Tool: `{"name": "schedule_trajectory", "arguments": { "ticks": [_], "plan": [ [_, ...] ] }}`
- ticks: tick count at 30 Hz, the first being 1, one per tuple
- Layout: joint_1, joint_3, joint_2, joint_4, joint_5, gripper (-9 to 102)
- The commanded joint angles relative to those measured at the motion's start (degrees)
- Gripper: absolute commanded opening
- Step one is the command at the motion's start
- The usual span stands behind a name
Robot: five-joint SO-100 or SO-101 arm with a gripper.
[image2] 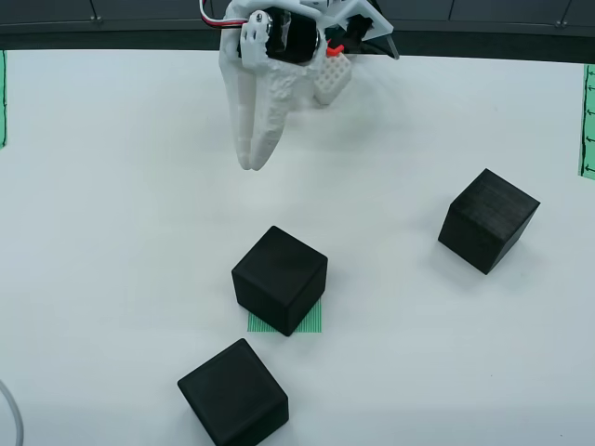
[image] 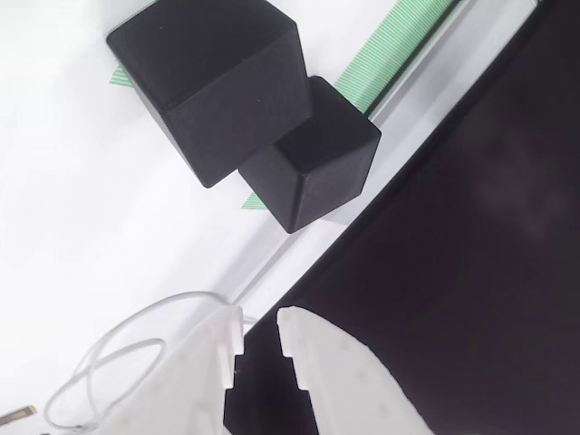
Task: Stack 3 Blocks on the chosen place.
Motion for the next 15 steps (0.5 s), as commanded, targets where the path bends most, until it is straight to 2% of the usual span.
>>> {"name": "schedule_trajectory", "arguments": {
  "ticks": [1,5,9,15],
  "plan": [
    [0.18,-5.62,-2.81,2.37,-6.33,0],
    [0.18,-11.25,-7.21,6.59,-6.86,0],
    [0.0,-15.29,-11.25,11.16,-11.95,0],
    [-0.35,-14.85,-14.85,13.8,-19.25,10]
  ]
}}
